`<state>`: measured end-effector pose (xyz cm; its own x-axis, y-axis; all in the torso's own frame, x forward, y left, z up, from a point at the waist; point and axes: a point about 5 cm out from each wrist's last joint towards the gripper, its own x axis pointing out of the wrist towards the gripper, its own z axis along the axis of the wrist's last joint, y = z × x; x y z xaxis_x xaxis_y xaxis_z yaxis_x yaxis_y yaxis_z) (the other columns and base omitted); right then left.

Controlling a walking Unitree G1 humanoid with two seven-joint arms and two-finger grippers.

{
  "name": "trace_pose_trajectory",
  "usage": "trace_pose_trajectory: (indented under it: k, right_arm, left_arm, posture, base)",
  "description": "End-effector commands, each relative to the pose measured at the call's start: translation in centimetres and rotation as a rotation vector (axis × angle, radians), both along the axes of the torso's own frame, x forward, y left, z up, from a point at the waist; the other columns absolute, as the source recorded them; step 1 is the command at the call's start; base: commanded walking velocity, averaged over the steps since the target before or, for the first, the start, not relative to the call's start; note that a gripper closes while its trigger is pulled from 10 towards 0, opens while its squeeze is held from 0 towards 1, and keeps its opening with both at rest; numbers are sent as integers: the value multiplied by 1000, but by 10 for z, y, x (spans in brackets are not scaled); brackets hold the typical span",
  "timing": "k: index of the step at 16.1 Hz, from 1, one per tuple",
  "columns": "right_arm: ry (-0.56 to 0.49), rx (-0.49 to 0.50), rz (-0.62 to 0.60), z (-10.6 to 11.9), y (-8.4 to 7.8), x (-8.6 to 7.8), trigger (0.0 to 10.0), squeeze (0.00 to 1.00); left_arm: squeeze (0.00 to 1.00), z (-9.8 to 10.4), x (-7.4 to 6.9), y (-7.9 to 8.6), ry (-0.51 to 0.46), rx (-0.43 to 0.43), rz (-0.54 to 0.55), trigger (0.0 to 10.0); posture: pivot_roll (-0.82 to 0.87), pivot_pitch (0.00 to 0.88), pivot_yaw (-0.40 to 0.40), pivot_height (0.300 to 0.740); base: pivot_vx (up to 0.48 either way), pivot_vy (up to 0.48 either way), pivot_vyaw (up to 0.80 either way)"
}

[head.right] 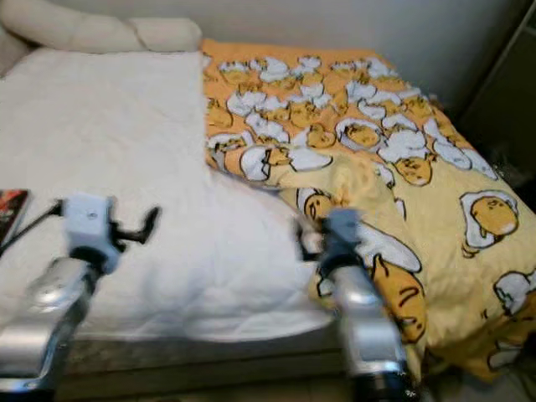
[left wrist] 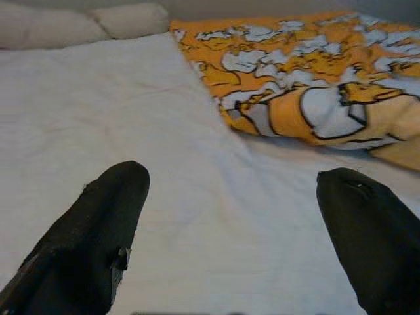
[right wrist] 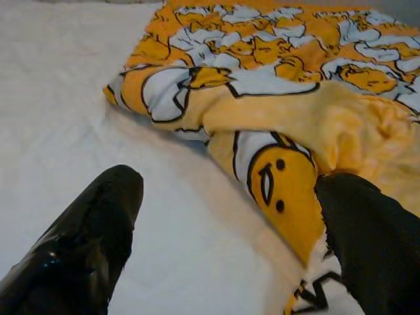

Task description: Clean up the room

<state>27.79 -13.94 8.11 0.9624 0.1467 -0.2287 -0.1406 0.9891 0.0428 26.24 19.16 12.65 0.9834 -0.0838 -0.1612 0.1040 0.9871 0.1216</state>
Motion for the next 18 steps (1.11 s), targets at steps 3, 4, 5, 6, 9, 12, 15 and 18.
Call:
trace_pose_trajectory:
  k: [3, 4, 5, 6, 9, 12, 15, 18]
  right_arm:
    - [-5, -24, -43, 1, -15, 1, 10000, 0]
    - [-4, -24, -42, 1, -15, 1, 10000, 0]
    - [-4, -23, -43, 1, -15, 1, 10000, 0]
    - [-2, -18, -44, 1, -14, 0, 10000, 0]
    - [5, -5, -42, 0, -14, -1, 10000, 0]
    - [12, 3, -59, 0, -18, 1, 10000, 1000]
    - [125, -95, -93, -14, -26, 9, 10000, 1000]
    - [235, -208, -96, -28, -29, 27, 10000, 1000]
  left_arm:
    - [0, 3, 2, -10, -15, -4, -35, 10000]
    - [0, 3, 2, -10, -15, -3, -35, 10000]
    - [0, 3, 2, -10, -15, -2, -36, 10000]
    - [0, 3, 2, -10, -16, -2, -37, 10000]
    - [0, 3, 2, -11, -6, 27, -65, 10000]
    - [0, 0, -2, -16, 34, 86, -201, 10000]
    - [0, 1, -5, -25, 67, 126, -377, 10000]
    - [0, 3, -11, -29, 107, 154, -544, 10000]
  posture:
    - [-3, 0, -51, 740]
    - [-3, 0, -51, 740]
    - [-1, 0, -52, 740]
    - [-1, 0, -52, 740]
    - [-3, 0, -51, 740]
    - [-9, 0, -41, 740]
    - [-12, 0, -32, 740]
    - [-16, 0, -22, 740]
  base:
    - [317, 0, 0]
    - [311, 0, 0]
    - [304, 0, 0]
    - [281, 0, 0]
    - [0, 0, 0]
    - [0, 0, 0]
    - [0, 0, 0]
    - [0, 0, 0]
